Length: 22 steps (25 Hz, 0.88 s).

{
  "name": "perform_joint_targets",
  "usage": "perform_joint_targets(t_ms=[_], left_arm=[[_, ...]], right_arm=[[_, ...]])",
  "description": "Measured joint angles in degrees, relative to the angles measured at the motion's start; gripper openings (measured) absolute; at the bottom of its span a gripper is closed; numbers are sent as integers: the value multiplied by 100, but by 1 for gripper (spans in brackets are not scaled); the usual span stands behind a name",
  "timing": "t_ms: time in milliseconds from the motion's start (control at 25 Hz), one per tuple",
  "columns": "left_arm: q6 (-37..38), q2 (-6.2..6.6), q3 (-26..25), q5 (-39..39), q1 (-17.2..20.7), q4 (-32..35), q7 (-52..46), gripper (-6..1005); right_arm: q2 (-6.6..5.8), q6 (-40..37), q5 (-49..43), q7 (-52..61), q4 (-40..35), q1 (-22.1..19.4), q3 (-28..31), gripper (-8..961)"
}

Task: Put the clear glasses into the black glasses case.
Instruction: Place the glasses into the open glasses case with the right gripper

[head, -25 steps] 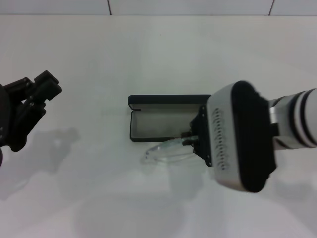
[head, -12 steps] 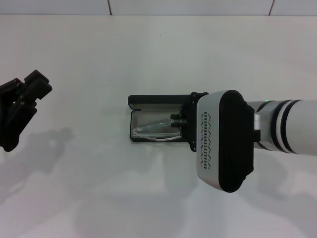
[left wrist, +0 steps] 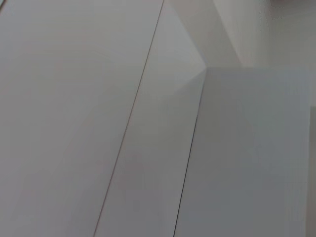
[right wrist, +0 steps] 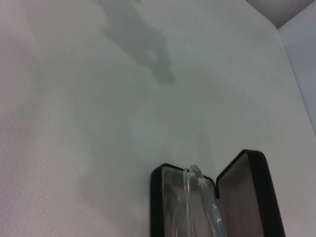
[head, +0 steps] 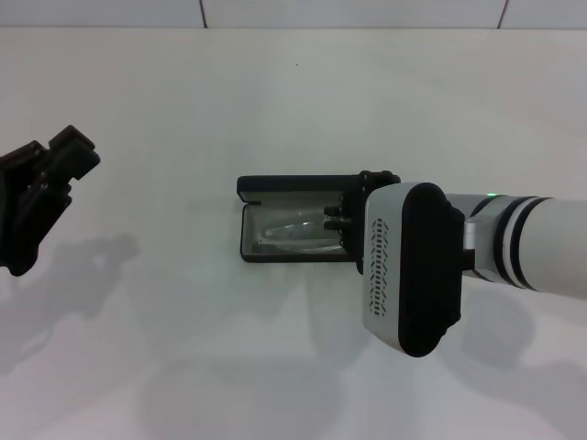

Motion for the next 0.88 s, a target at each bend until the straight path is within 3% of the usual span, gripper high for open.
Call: perform_joint_targets(t_ms=[880], left_arm=[[-6,-10,0,10,11,0,-11,125]], right_arm=[[9,904,-147,5,505,-18,-285,70]])
